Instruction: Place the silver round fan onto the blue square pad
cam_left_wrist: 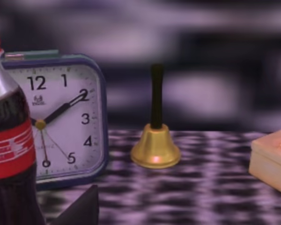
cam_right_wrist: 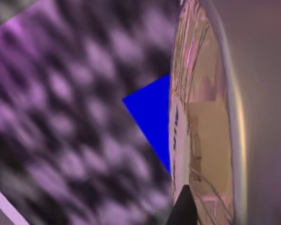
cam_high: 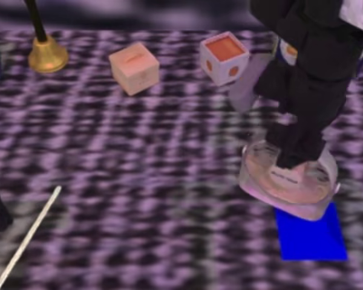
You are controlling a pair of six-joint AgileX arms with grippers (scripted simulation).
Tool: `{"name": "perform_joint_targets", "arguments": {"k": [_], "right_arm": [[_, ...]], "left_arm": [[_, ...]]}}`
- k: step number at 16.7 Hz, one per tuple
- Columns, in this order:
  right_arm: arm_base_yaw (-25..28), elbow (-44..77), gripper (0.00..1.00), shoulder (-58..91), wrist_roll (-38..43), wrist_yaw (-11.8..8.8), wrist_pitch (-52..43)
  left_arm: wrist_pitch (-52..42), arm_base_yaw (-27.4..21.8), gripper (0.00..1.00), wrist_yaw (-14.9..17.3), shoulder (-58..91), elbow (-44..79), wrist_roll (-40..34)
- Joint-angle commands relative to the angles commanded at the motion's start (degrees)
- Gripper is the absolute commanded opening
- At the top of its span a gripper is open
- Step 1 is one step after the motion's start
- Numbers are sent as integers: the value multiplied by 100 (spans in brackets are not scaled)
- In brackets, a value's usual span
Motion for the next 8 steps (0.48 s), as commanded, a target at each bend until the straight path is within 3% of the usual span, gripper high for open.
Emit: {"name": "perform_joint_targets", "arguments": {"k": [4,8], "right_arm": [[-224,-992,0,-826,-1956,-4,194],[-394,-1745,0,-1437,-3192,-5,344]], "left_arm": [[0,0,100,0,0,0,0],[0,0,100,0,0,0,0]]}}
